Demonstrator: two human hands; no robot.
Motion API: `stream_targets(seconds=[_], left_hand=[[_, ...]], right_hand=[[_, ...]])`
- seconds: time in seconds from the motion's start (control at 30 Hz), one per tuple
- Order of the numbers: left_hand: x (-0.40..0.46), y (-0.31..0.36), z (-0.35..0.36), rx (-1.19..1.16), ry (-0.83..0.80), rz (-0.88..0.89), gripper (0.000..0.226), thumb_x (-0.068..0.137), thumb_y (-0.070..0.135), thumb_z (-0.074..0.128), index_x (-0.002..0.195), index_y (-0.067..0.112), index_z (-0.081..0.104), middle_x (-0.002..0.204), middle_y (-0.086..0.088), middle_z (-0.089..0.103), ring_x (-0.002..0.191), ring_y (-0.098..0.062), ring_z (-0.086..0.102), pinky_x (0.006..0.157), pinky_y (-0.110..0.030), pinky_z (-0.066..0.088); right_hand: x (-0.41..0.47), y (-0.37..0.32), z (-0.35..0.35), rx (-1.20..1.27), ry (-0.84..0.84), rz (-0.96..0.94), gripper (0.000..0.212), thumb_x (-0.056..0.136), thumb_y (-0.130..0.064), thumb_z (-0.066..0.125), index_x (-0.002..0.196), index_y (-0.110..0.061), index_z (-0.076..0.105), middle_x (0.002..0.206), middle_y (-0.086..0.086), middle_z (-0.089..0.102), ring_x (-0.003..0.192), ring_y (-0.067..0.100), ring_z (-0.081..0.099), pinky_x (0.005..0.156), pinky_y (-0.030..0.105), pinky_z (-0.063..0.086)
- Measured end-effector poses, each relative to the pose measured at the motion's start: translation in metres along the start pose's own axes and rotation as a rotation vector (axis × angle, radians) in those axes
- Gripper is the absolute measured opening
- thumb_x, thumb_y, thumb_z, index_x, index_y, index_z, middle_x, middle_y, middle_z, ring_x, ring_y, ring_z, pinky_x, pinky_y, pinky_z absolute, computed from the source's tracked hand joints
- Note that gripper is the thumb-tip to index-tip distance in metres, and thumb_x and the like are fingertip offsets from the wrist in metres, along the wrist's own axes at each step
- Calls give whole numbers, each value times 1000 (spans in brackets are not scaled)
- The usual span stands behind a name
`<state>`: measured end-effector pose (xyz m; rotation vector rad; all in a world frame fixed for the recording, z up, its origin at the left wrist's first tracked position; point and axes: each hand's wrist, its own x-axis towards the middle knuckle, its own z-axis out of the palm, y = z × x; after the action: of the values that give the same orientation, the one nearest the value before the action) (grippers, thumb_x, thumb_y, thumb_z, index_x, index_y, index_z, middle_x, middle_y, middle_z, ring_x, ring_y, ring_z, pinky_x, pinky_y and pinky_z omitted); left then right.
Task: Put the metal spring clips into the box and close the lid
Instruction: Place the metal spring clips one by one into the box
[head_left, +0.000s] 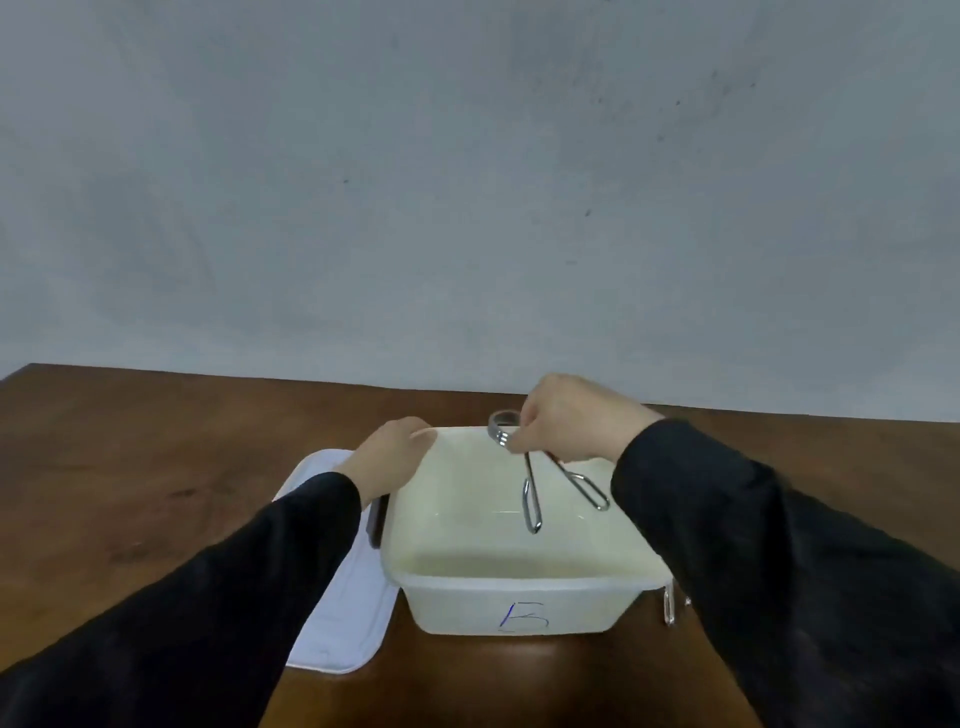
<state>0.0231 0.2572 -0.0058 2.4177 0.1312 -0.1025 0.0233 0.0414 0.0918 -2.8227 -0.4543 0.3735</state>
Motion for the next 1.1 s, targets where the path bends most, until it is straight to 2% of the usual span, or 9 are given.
stream_targets(seconds=[0.07,0.13,0.33,0.47,0.6,0.7,0.87,1.0,1.1], left_hand=[[0,-4,5,-125,22,-3,34,101,27,38,117,12,64,116,-7,66,102,-24,59,75,-30,43],[0,-8,7,-226,34,17,34,101,25,39,118,10,65,116,-7,66,107,-25,59,80,-30,43],[1,-15,10,-325,33,33,34,103,28,36,123,16,61,114,1,62,100,-15,54,71,-20,38],[6,-18,13,-355,29,28,34,103,28,35,123,17,60,114,2,61,98,-14,53,70,-18,37],[8,-18,16,-344,45,21,33,104,29,34,122,19,60,110,5,58,91,-8,52,71,-20,37],[8,-18,17,-332,50,21,33,104,28,34,122,18,60,111,3,59,97,-14,53,74,-23,38],[8,-18,14,-329,50,40,31,102,26,40,117,14,64,110,0,63,97,-17,56,69,-19,40],[9,-17,15,-319,52,37,32,102,27,42,117,12,67,114,-3,66,105,-21,58,81,-28,40],[10,-18,15,-285,66,43,32,101,28,43,116,13,67,114,-3,67,108,-23,59,84,-30,40]], right_hand=[[21,-21,45,-50,-98,-10,34,80,-32,65,58,-10,52,52,3,51,51,23,47,47,25,32],[38,-31,85,-78,-151,-11,27,81,-30,66,65,-12,54,56,1,52,60,24,53,50,27,37],[78,-55,141,-88,-309,129,13,91,-26,63,96,-15,58,94,7,58,84,28,52,77,33,43],[88,-60,150,-221,-425,126,34,94,-27,63,125,-13,63,116,11,61,92,27,48,95,38,44],[87,-59,152,-181,-332,112,33,88,-27,70,118,-13,67,102,7,62,88,28,53,94,39,47],[81,-54,149,-100,-302,114,34,88,-28,70,117,-12,67,106,10,68,86,28,55,92,39,49],[64,-33,95,171,-100,85,29,97,-30,52,100,-7,69,74,7,72,60,27,66,61,31,52],[42,27,20,356,154,155,36,98,-38,53,86,-9,70,70,7,71,56,22,64,58,31,54],[6,105,-21,303,219,277,35,100,-37,53,88,-8,70,76,9,73,63,23,68,63,32,60]])
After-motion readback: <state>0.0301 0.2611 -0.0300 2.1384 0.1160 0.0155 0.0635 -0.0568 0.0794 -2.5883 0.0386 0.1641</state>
